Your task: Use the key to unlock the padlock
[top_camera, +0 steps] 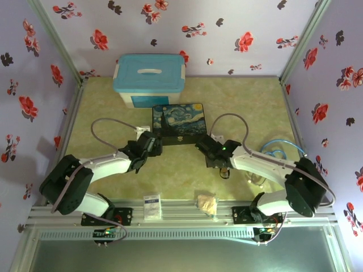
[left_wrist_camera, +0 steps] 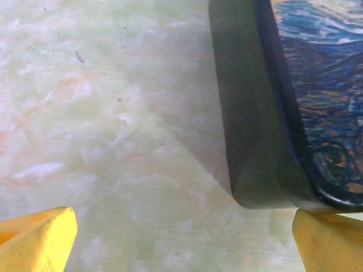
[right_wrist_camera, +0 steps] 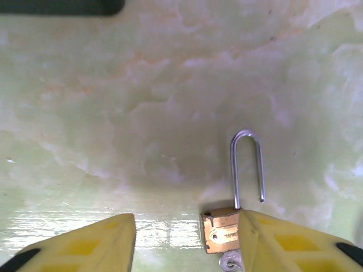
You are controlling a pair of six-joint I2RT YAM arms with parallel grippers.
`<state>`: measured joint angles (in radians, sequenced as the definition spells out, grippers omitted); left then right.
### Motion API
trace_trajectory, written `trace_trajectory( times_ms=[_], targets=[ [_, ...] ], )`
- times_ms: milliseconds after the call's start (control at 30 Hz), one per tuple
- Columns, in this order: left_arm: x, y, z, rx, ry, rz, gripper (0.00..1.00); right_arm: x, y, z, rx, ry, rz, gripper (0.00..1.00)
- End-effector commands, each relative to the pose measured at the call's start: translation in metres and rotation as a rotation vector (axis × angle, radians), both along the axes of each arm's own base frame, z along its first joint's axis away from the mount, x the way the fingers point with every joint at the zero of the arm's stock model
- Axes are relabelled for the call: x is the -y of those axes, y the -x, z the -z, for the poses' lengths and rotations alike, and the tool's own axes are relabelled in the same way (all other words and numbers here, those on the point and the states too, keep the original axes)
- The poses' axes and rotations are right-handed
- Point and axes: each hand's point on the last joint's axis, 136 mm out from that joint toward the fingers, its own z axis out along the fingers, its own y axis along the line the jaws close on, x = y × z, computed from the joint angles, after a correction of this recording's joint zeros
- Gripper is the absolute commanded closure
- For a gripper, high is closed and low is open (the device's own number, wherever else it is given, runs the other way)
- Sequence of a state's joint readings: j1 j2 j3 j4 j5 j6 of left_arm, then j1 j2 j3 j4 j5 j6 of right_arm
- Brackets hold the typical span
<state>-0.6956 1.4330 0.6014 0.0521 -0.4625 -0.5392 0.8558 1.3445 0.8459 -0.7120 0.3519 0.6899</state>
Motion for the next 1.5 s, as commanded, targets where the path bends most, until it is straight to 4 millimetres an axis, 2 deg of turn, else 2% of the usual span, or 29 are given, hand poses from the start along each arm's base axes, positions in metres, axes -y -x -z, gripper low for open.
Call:
trace_trajectory(
  times_ms=[0,67,133,233,300,467,533,667,833,900,967,1067,1167,1300,1333,1467],
  targets=[
    [-0.003,-0.004,-0.015,0.013,-0.014,0.007,0.03,0.018,-0.012,-0.02,0.102,-0.01,0.06,0.42],
    [-0.009,0.0,-0.023,0.032,0.006,-0.002,0.03,0.03,-0.021,-0.037,0.169,-0.04,0.096,0.29],
    [-0.016,0.009,-0.037,0.069,0.038,-0.002,0.02,0.043,-0.032,-0.057,0.243,-0.093,0.132,0.01],
    [-0.035,0.019,-0.066,0.145,0.048,-0.006,0.0,0.063,-0.048,-0.076,0.333,-0.131,0.18,0.01],
    [-0.051,0.022,-0.087,0.2,0.033,-0.023,0.0,0.078,-0.06,-0.082,0.377,-0.118,0.208,0.01],
    [-0.102,0.018,-0.124,0.312,-0.123,-0.093,0.0,0.122,-0.093,-0.085,0.468,-0.095,0.312,0.01],
    [-0.123,0.011,-0.132,0.352,-0.173,-0.142,0.0,0.141,-0.103,-0.084,0.521,-0.058,0.344,0.01],
    [-0.164,-0.002,-0.112,0.353,-0.265,-0.245,0.0,0.175,-0.114,-0.073,0.582,0.086,0.375,0.01],
    [-0.19,-0.025,-0.072,0.341,-0.223,-0.328,0.0,0.184,-0.124,-0.047,0.632,0.196,0.288,0.01],
    [-0.194,-0.033,-0.063,0.367,-0.18,-0.342,0.0,0.188,-0.126,-0.04,0.678,0.161,0.312,0.01],
    [-0.198,-0.041,-0.063,0.385,-0.165,-0.35,0.0,0.191,-0.128,-0.033,0.727,0.077,0.338,0.01],
    [-0.202,-0.053,-0.067,0.453,-0.097,-0.336,0.0,0.191,-0.135,-0.038,0.783,0.06,0.326,0.01],
    [-0.208,-0.061,-0.065,0.437,-0.098,-0.328,0.0,0.189,-0.147,-0.043,0.857,0.052,0.303,0.01],
    [-0.213,-0.066,-0.052,0.482,-0.057,-0.306,0.0,0.183,-0.161,-0.03,0.84,0.053,0.255,0.01],
    [-0.208,-0.067,-0.052,0.48,-0.053,-0.276,0.0,0.182,-0.163,-0.025,0.833,0.051,0.251,0.01],
    [-0.202,-0.075,-0.042,0.448,-0.055,-0.243,0.0,0.193,-0.164,-0.017,0.813,0.03,0.299,0.01]
  ],
)
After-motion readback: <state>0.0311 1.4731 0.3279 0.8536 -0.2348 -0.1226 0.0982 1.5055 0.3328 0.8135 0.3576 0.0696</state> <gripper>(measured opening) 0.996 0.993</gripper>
